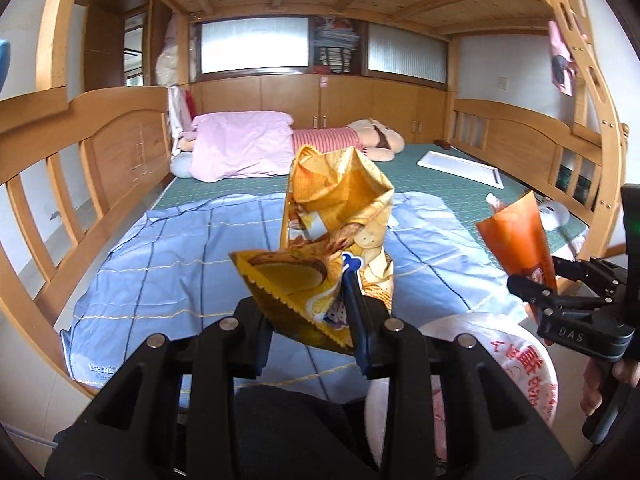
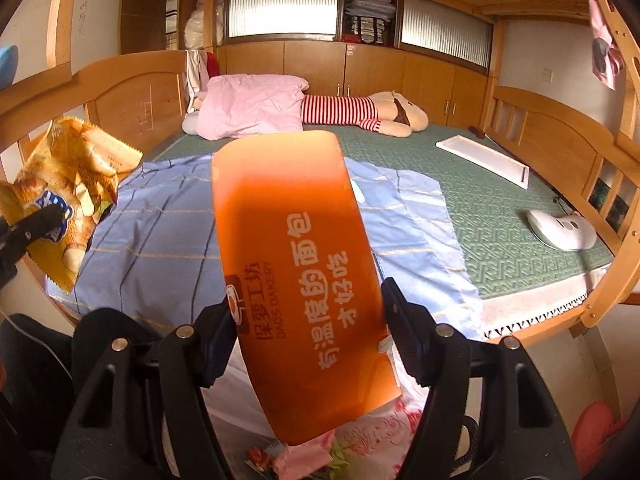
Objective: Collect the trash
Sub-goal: 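Carry both bags to the wastebasket and open both tools over it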
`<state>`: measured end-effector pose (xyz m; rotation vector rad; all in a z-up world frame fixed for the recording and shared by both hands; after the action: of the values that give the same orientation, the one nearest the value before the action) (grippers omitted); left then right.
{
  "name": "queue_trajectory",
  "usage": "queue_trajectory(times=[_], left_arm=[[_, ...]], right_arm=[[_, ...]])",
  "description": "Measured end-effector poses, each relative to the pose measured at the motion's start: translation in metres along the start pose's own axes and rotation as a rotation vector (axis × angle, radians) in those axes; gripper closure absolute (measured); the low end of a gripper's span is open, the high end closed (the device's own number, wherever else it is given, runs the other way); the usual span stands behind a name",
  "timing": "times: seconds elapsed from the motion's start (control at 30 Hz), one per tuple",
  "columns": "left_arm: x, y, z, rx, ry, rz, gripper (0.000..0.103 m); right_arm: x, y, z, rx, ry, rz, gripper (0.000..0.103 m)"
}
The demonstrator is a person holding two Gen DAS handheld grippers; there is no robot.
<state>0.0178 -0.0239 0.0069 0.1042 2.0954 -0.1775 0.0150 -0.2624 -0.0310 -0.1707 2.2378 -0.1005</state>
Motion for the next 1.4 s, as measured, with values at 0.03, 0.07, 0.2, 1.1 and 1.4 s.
queue_trajectory(times=[0.03,0.07,0.2,1.1,1.4], left_arm=[[0.001,-0.003,0.000,0.007,0.003,0.007,0.070],[0.001,-0.005,0.001,0.014,0.005,0.015,0.070],[0.005,-0.017,0.003,0.048,0.017,0.035,0.070],[0.070,-0.071,0.062,0.464,0.372,0.112,0.010],[0.011,0.042,0.122,0.117,0.228,-0.022,0.007]], right_arm=[[0.004,-0.001,0.001,-0.001,0.017,0.000,0.036],[0.011,-0.003,0.004,-0.013,0.046,0.008,0.036],[0.048,-0.005,0.024,-0.038,0.182,0.032,0.036],[0.064,-0.107,0.005,0.077,0.094,0.454,0.016],[0.004,-0.085,0.071,-0.041,0.137,0.383,0.016]])
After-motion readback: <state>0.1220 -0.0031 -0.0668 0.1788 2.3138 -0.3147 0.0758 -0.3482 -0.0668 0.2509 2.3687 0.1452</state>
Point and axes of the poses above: each gripper's, at about its wrist camera, not at the fingertips, and z roughly the way its jaws point, y to its left, x to its underside, the point moved 1 cm from there along z, roughly the way its jaws point, and after that the axes turned 6 degrees about -z, right-handed, at the moved point
